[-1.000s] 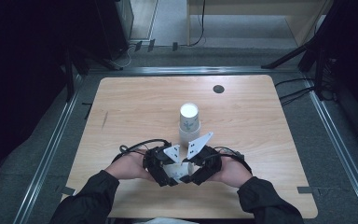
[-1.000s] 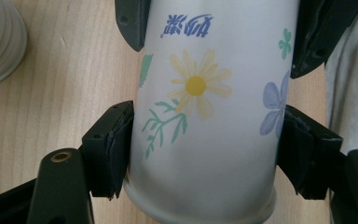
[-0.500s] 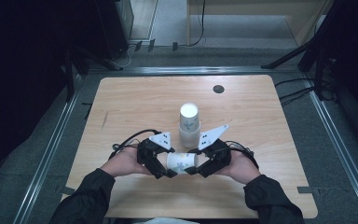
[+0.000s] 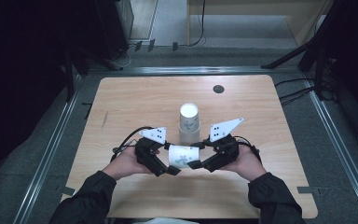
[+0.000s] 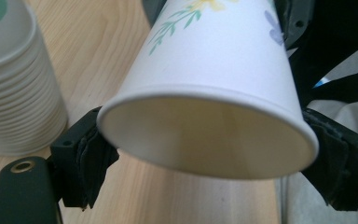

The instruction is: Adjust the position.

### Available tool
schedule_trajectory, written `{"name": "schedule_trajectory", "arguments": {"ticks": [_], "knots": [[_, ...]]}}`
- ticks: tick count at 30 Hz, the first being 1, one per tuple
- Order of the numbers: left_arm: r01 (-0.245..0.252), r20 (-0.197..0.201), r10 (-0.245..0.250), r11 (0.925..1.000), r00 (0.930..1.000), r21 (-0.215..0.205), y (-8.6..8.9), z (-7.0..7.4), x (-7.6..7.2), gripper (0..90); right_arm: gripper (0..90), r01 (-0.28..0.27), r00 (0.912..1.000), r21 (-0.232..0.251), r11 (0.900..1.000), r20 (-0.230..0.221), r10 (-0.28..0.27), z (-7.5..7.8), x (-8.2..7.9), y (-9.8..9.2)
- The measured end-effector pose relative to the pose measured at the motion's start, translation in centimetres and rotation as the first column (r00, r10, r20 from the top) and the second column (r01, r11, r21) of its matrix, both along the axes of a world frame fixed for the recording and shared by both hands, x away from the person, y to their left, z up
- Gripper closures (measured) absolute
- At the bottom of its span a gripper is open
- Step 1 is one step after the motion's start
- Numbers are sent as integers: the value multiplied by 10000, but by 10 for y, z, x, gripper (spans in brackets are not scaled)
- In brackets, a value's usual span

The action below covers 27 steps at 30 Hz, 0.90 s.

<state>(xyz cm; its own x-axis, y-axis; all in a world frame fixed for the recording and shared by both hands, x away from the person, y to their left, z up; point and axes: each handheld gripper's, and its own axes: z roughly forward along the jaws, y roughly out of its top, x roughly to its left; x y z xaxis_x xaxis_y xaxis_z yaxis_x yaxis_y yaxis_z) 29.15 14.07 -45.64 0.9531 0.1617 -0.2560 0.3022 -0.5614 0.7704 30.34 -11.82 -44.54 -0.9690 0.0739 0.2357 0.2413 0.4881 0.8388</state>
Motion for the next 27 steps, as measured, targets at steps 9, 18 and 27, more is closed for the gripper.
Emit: {"name": "schedule_trajectory", "arguments": {"ticks": [9, 18, 27], "knots": [[-191, -173, 179, 9971, 9997, -739, 12, 5, -1, 164, 349, -355, 9990, 340, 9988, -275, 364, 2, 2, 5], [-153, -64, 150, 9985, 9999, -517, 17, 7, -1, 238, 315, -564, 9984, 191, 9982, -72, 565, 0, 1, 10], [-332, 301, 308, 9961, 9991, 822, 18, 12, 0, 243, 229, -290, 9987, -678, 9973, 404, 318, -3, -2, 11]]}}
